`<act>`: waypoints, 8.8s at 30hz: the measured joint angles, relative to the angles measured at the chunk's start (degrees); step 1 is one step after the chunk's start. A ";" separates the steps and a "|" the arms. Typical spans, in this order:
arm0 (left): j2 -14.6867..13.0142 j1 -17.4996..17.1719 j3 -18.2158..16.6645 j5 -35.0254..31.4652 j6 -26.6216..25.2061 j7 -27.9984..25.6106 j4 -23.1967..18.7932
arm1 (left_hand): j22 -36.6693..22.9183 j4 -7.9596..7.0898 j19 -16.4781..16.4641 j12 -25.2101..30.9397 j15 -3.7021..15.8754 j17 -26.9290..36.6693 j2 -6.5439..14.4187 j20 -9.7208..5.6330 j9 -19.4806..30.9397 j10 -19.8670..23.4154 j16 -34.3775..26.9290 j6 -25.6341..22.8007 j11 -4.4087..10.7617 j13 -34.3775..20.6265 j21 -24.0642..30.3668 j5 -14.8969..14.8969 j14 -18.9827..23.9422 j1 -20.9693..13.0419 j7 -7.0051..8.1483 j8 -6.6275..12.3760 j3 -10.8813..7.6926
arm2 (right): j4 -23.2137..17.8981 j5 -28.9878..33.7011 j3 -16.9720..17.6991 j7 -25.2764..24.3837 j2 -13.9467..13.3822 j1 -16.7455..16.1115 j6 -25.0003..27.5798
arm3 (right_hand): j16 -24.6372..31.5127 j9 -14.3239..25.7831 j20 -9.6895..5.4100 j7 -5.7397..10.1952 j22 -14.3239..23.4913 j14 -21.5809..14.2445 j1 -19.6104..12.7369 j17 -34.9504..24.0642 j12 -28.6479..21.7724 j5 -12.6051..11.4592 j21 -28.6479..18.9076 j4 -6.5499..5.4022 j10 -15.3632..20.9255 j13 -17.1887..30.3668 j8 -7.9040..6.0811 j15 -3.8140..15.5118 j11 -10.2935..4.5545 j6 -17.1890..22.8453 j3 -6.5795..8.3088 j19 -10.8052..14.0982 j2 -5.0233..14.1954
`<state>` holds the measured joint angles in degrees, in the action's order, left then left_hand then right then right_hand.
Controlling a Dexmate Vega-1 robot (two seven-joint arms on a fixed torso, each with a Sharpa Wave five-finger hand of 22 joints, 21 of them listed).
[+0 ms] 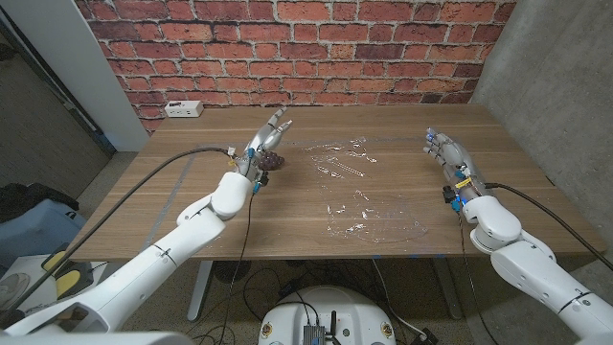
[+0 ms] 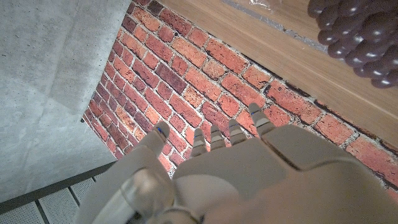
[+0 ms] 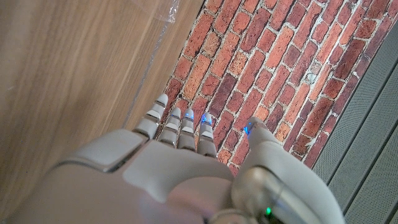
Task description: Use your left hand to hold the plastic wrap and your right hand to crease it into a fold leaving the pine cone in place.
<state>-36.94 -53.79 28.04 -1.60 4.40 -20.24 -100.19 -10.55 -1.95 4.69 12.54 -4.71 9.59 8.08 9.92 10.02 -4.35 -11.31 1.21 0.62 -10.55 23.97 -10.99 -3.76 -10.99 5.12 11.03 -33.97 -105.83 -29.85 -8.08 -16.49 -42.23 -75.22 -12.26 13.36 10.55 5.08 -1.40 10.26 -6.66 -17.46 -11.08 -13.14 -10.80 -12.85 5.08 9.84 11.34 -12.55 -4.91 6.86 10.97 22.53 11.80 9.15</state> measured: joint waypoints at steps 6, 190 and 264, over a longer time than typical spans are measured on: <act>-0.51 -1.03 0.48 -1.49 -1.86 -0.25 -2.09 | 0.00 0.30 -0.19 0.00 0.00 0.00 0.32 0.20 0.00 0.00 0.00 -0.43 0.00 0.00 0.21 0.00 0.00 -0.28 -0.19 0.00 -0.30 | -3.35 1.02 1.57 -1.18 -1.90 -2.40 3.48 | 0.00 0.00 0.18 0.29 0.00 -0.52 -0.68 0.00 0.00 0.00 0.00 0.24 0.51 0.00 0.00 0.10 -0.11 0.92 0.24 0.18 0.07; -13.96 -10.15 8.71 -48.85 -17.40 16.35 -26.72 | 0.16 12.71 -9.84 1.33 2.95 0.00 -7.27 -1.75 0.26 14.90 0.70 -29.64 4.85 -0.11 -2.91 0.82 5.31 -23.90 0.51 4.45 -2.12 | -40.02 44.02 -9.74 -19.30 -8.92 -19.28 69.46 | 3.38 0.53 -0.67 2.93 0.29 -12.71 -29.84 -0.36 -0.85 0.43 -2.24 6.06 13.90 0.38 -1.98 7.19 -7.14 19.37 8.01 11.66 -4.32; -10.89 -10.23 11.41 -76.30 -14.88 36.25 -29.41 | 0.13 11.03 -12.67 -0.47 2.97 0.14 -13.91 -3.48 0.80 15.04 0.94 -46.05 6.04 -0.25 -6.89 -0.96 5.21 -37.47 7.37 5.05 5.88 | -42.09 52.60 -32.62 -17.76 -13.26 -2.87 92.20 | 2.26 2.39 -2.82 5.91 0.27 -9.69 -45.45 -1.33 1.49 -0.90 -1.55 4.55 11.33 1.06 -3.37 7.27 -11.98 26.18 3.64 11.95 -8.08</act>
<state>-47.83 -64.01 39.46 -77.90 -10.48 16.01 -129.59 -10.42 9.08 -7.98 12.07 -1.74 9.74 -5.82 6.44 10.82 10.69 -10.37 -44.83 6.66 -10.80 17.08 -11.95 1.45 -48.46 12.49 16.08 -28.09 -147.92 22.75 -40.70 -34.25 -55.49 -78.09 79.94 15.62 12.94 2.25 4.51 10.53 -16.36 -62.91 -12.41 -11.65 -11.70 -14.39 9.63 21.16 12.40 -15.93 2.36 -5.11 37.16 26.17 23.75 1.07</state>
